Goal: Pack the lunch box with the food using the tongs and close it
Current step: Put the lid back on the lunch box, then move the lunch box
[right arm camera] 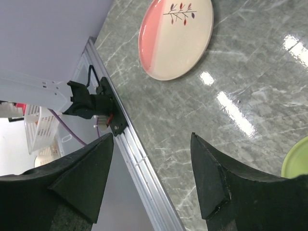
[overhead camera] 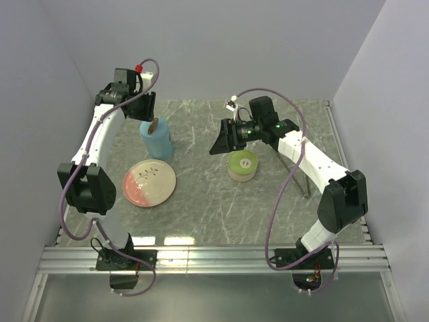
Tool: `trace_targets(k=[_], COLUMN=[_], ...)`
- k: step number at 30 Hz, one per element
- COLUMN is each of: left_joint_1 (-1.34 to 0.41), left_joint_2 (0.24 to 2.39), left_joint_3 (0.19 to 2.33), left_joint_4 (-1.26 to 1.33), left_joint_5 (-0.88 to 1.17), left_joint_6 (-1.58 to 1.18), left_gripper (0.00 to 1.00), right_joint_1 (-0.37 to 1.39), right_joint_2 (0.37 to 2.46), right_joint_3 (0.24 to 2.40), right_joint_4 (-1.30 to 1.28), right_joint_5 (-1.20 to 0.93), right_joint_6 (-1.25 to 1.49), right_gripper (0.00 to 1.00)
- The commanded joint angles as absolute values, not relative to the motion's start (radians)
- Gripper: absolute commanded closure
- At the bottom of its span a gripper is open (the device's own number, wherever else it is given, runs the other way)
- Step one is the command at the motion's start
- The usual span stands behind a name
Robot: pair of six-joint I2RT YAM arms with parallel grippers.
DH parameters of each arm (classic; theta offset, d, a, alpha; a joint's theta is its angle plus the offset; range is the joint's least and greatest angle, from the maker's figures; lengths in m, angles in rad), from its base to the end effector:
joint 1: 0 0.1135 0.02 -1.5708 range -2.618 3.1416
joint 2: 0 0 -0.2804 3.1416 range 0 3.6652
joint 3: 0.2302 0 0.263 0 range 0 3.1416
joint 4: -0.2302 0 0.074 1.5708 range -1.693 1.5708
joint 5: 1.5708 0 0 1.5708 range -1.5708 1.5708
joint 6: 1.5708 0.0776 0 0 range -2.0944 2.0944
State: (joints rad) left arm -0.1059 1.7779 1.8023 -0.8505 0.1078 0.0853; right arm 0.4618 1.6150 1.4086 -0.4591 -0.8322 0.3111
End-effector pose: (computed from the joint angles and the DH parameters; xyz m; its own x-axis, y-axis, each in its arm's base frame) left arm 0.4313 -0.0542 0.3430 -0.7134 0.1610 -0.6820 0.2393 0.9707 -0.0211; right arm 0.3277 0.2272 0.3219 -0.7775 -0.1567 -0.6091 -0.6121 0.4113 0.6754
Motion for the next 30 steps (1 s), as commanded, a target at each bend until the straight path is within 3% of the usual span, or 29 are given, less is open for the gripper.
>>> trace_targets(k=[1, 9, 15, 20, 25, 30], left_joint_1=[-0.103, -0.103, -0.089, -0.008, 0.133, 0.236], left_joint_2=[1.785, 1.815, 1.810, 1.772, 1.674, 1.724], left_joint_3=[1.841, 1.626, 1.708, 1.812, 1.723, 1.700], left_joint_4=[-0.856, -0.827, -0.860, -0.836, -0.652, -0.655], left_joint_5=[0.121, 0.163, 0.216, 0.317, 0.431, 0.486], left_joint_6=[0.077, 0.081, 0.087, 0.022, -0.119, -0.256], left_gripper=[0.55, 0.55, 0.55, 0.51, 0.42, 0.45], right_joint_1=[0.456, 0.456, 0.454, 0.453, 0.451, 0.440], right_joint_2=[1.618, 1.621, 1.624, 1.628, 1.621, 1.628], right_joint_3=[1.470, 1.473, 1.479, 1.486, 1.486, 1.496], right_joint_4=[-0.472, -0.485, -0.495, -0.495, -0.508, -0.523], right_joint_5=[-0.844, -0.845, -0.848, -0.850, -0.845, -0.851], right_joint_6=[0.282, 0.272, 0.271, 0.278, 0.262, 0.258], right_gripper=[0.28, 0.28, 0.28, 0.28, 0.28, 0.28])
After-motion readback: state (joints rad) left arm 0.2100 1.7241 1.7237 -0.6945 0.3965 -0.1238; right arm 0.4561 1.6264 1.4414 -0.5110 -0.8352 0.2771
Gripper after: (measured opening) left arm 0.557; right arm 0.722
